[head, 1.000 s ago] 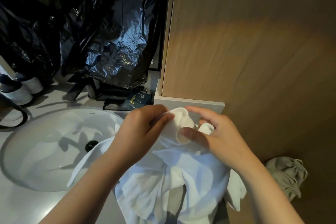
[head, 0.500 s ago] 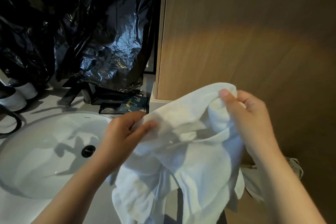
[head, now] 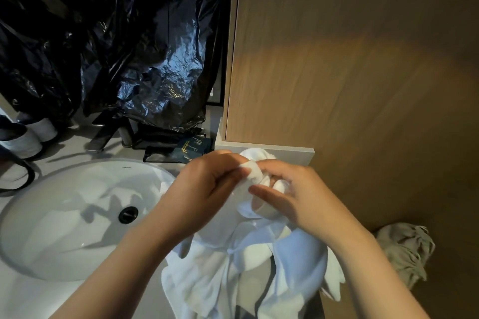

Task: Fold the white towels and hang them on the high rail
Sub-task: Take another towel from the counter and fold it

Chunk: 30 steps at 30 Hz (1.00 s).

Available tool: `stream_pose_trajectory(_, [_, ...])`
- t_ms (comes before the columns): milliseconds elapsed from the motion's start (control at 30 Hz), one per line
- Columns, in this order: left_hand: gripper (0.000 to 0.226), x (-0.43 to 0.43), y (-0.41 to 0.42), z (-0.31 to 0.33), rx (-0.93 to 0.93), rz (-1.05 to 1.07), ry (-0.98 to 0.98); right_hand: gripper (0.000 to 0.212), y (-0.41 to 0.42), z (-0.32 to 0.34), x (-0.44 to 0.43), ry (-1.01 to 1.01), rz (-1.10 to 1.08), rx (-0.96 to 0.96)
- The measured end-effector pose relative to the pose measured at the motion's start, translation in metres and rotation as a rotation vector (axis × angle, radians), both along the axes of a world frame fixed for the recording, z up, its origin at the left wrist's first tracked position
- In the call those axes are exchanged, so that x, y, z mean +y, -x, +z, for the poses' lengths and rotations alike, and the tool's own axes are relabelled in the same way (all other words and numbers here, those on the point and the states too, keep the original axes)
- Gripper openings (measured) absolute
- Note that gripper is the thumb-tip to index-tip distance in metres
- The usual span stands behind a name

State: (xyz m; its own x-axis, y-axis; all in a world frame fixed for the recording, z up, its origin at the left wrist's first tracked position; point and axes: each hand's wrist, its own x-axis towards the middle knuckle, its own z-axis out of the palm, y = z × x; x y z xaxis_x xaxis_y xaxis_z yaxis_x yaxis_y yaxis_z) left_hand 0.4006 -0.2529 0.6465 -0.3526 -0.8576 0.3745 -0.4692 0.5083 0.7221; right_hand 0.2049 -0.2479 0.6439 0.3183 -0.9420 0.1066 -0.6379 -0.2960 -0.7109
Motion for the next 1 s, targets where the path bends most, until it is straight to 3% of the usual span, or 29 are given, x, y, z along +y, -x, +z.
stream_pose_trajectory(33, [0.018, 0.001, 0.0, 0.001, 0.019, -0.007, -0.009, 0.013, -0.001, 0.0, -0.001, 0.02, 0.003, -0.013])
stream_pose_trajectory(133, [0.008, 0.002, -0.002, 0.001, 0.112, 0.008, -0.062, 0.019, 0.003, 0.001, -0.003, 0.1, -0.046, -0.066])
stream_pose_trajectory(300, [0.02, 0.005, -0.019, -0.003, 0.082, 0.094, -0.109, 0.019, 0.021, 0.031, -0.011, 0.237, -0.223, -0.299])
stream_pose_trajectory(367, [0.019, 0.003, -0.024, -0.001, 0.107, 0.154, -0.063, 0.021, 0.026, 0.043, -0.016, 0.237, -0.261, -0.385])
stream_pose_trajectory(533, [0.02, -0.004, -0.023, 0.005, 0.184, 0.238, -0.009, 0.027, 0.022, 0.038, -0.041, 0.149, -0.376, -0.371])
stream_pose_trajectory(633, [0.02, -0.009, -0.022, -0.006, 0.092, 0.258, 0.002, 0.015, 0.028, 0.018, -0.059, 0.021, -0.542, -0.217])
stream_pose_trajectory(700, [0.02, -0.011, -0.022, -0.017, 0.058, 0.281, 0.007, 0.042, 0.035, 0.006, -0.054, -0.036, -0.582, -0.063])
stream_pose_trajectory(767, [0.031, -0.01, -0.022, -0.029, -0.001, 0.29, 0.004, 0.052, 0.032, -0.003, -0.038, 0.036, -0.54, 0.015])
stream_pose_trajectory(900, [0.028, -0.01, -0.025, -0.049, -0.066, 0.353, -0.027, 0.035, 0.018, -0.018, -0.008, 0.311, -0.367, 0.149])
stream_pose_trajectory(1000, [0.022, -0.009, -0.029, -0.055, -0.055, 0.396, -0.038, 0.028, 0.008, -0.029, -0.001, 0.261, -0.154, 0.212])
